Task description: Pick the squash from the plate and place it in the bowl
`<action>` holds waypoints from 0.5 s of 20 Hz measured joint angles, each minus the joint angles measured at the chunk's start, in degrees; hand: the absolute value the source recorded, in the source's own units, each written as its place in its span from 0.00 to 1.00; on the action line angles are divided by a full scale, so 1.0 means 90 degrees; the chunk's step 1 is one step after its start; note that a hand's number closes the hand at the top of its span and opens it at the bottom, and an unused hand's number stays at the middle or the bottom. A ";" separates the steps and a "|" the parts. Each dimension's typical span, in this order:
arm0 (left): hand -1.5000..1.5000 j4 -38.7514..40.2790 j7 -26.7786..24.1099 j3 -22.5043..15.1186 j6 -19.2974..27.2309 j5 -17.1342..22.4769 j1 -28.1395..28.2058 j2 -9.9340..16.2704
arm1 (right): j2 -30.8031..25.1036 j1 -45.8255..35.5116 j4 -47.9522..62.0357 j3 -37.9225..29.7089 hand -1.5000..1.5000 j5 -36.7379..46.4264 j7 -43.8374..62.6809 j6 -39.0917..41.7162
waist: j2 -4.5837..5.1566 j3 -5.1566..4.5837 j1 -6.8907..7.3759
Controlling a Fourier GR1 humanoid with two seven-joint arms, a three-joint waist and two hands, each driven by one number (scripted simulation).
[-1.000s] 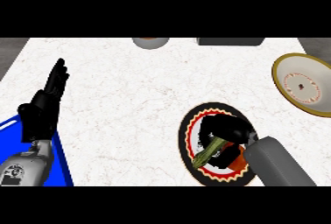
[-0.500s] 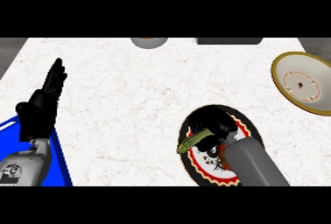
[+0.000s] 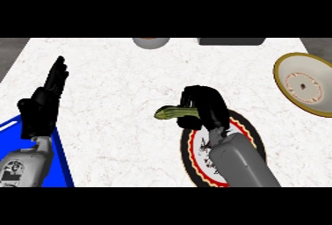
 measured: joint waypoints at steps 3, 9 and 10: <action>0.50 -0.0007 -0.0068 -0.0004 -0.0006 -0.0019 0.0104 -0.0021 | 0.0026 0.0016 -0.0622 0.0128 1.00 0.0286 0.0796 -0.0602 | -0.0006 -0.0003 -0.0034; 0.50 0.0007 -0.0165 0.0116 -0.0059 -0.0001 0.0152 -0.0001 | -0.0092 -0.0001 -0.1571 -0.0171 1.00 0.1215 0.1989 -0.0762 | 0.0011 -0.0003 -0.0064; 0.50 0.0033 -0.0225 0.0106 -0.0042 -0.0030 0.0172 -0.0042 | -0.0129 0.0031 -0.1692 -0.0255 1.00 0.1285 0.2064 -0.0767 | 0.0016 -0.0002 -0.0060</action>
